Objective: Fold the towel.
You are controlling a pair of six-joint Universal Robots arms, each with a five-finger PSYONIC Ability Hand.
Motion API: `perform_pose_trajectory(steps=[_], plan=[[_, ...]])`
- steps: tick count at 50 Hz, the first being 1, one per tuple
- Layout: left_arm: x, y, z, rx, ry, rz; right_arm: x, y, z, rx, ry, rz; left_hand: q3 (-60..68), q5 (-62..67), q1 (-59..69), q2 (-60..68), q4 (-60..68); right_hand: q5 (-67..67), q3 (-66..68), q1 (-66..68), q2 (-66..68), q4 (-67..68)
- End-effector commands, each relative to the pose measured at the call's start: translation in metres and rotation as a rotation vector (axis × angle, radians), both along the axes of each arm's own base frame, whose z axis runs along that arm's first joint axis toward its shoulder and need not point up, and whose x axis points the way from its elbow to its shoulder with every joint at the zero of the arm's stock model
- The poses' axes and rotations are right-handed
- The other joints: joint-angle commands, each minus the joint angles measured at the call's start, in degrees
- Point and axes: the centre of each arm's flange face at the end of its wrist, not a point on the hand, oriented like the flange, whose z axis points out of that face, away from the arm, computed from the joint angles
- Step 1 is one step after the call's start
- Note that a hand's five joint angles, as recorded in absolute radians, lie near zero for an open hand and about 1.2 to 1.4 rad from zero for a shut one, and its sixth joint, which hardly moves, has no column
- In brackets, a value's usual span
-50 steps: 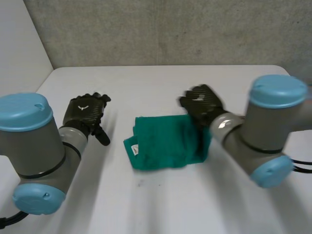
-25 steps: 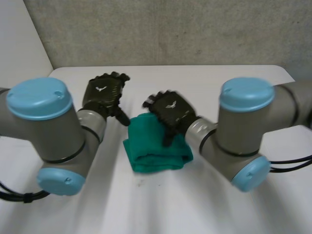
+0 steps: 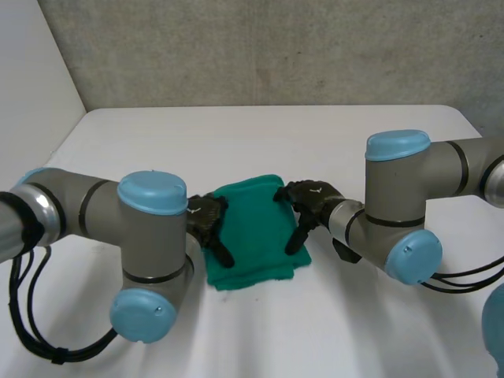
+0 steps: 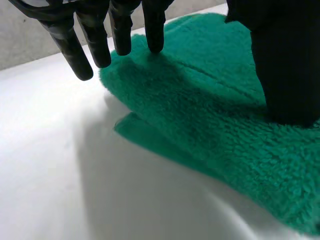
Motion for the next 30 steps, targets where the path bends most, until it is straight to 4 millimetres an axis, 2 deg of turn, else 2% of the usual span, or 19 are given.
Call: perform_pose_trajectory(steps=[1,2,3,5,6,7,9,10,11,13,14,15,17,18,20,23,30], plan=[[0.002,0.001,0.051,-0.095,0.058,-0.031,-0.005,-0.005,0.028,-0.091,0.023,-0.039,-2.9,-2.0,-3.0,-2.1,-1.7,-3.8,-2.1,-1.8,-2.8,-3.5],[0.002,0.001,0.058,-0.112,0.072,-0.037,-0.008,-0.009,0.053,-0.162,-0.011,-0.070,-2.9,-2.0,-3.0,-2.1,-1.7,-3.8,-2.1,-1.8,-2.8,-3.5],[0.002,0.000,0.077,-0.152,0.107,-0.046,-0.012,-0.012,0.066,-0.200,-0.029,-0.092,-2.8,-1.9,-2.9,-1.9,-1.6,-3.8,-2.1,-1.8,-2.8,-3.5],[0.004,-0.002,0.097,-0.193,0.140,-0.050,-0.021,-0.018,0.096,-0.292,-0.068,-0.141,-2.8,-1.9,-2.9,-1.9,-1.6,-3.8,-2.1,-1.8,-2.8,-3.5],[0.006,-0.004,0.107,-0.215,0.156,-0.047,-0.032,-0.022,0.127,-0.383,-0.108,-0.195,-2.8,-1.9,-2.9,-1.9,-1.6,-3.8,-2.1,-1.8,-2.8,-3.5],[0.014,-0.010,0.126,-0.257,0.185,-0.026,-0.037,-0.021,0.139,-0.420,-0.123,-0.221,-2.6,-1.7,-2.7,-1.7,-1.4,-3.8,-2.1,-1.8,-2.8,-3.5],[0.023,-0.016,0.144,-0.294,0.205,0.001,-0.048,-0.021,0.160,-0.483,-0.144,-0.276,-2.4,-1.5,-2.5,-1.6,-1.2,-3.8,-2.1,-1.8,-2.8,-3.5],[0.023,-0.016,0.144,-0.294,0.205,0.001,-0.057,-0.020,0.177,-0.534,-0.157,-0.325,-2.4,-1.5,-2.5,-1.6,-1.2,-3.8,-2.1,-1.8,-2.8,-3.5],[0.038,-0.020,0.171,-0.346,0.230,0.040,-0.062,-0.020,0.184,-0.554,-0.164,-0.348,-2.3,-1.4,-2.4,-1.4,-1.1,-3.8,-2.1,-1.8,-2.8,-3.5],[0.048,-0.022,0.187,-0.370,0.241,0.066,-0.071,-0.020,0.195,-0.577,-0.168,-0.385,-2.3,-1.4,-2.4,-1.4,-1.1,-3.8,-2.1,-1.8,-2.8,-3.5],[0.049,-0.022,0.187,-0.370,0.241,0.067,-0.076,-0.019,0.199,-0.583,-0.165,-0.401,-2.3,-1.4,-2.4,-1.4,-1.1,-3.8,-2.1,-1.8,-2.8,-3.5],[0.062,-0.022,0.204,-0.387,0.245,0.100,-0.080,-0.019,0.201,-0.583,-0.161,-0.413,-2.1,-1.2,-2.2,-1.2,-0.9,-3.8,-2.1,-1.8,-2.8,-3.5],[0.067,-0.022,0.210,-0.391,0.246,0.112,-0.090,-0.014,0.205,-0.562,-0.139,-0.433,-2.1,-1.2,-2.2,-1.2,-0.9,-3.8,-2.1,-1.8,-2.8,-3.5],[0.079,-0.021,0.222,-0.396,0.245,0.133,-0.090,-0.014,0.205,-0.562,-0.138,-0.433,-2.3,-1.3,-2.4,-1.4,-1.0,-3.8,-2.1,-1.8,-2.8,-3.5],[0.086,-0.018,0.231,-0.404,0.251,0.135,-0.093,-0.012,0.206,-0.554,-0.133,-0.435,-2.4,-1.5,-2.5,-1.6,-1.2,-3.8,-2.1,-1.8,-2.8,-3.5],[0.093,-0.017,0.237,-0.402,0.272,0.127,-0.101,-0.009,0.210,-0.535,-0.119,-0.448,-2.6,-1.7,-2.7,-1.7,-1.4,-3.8,-2.1,-1.8,-2.8,-3.5],[0.090,-0.014,0.231,-0.346,0.348,0.111,-0.099,-0.005,0.207,-0.522,-0.117,-0.444,-2.8,-1.9,-2.9,-1.9,-1.6,-3.8,-2.1,-1.8,-2.8,-3.5]])
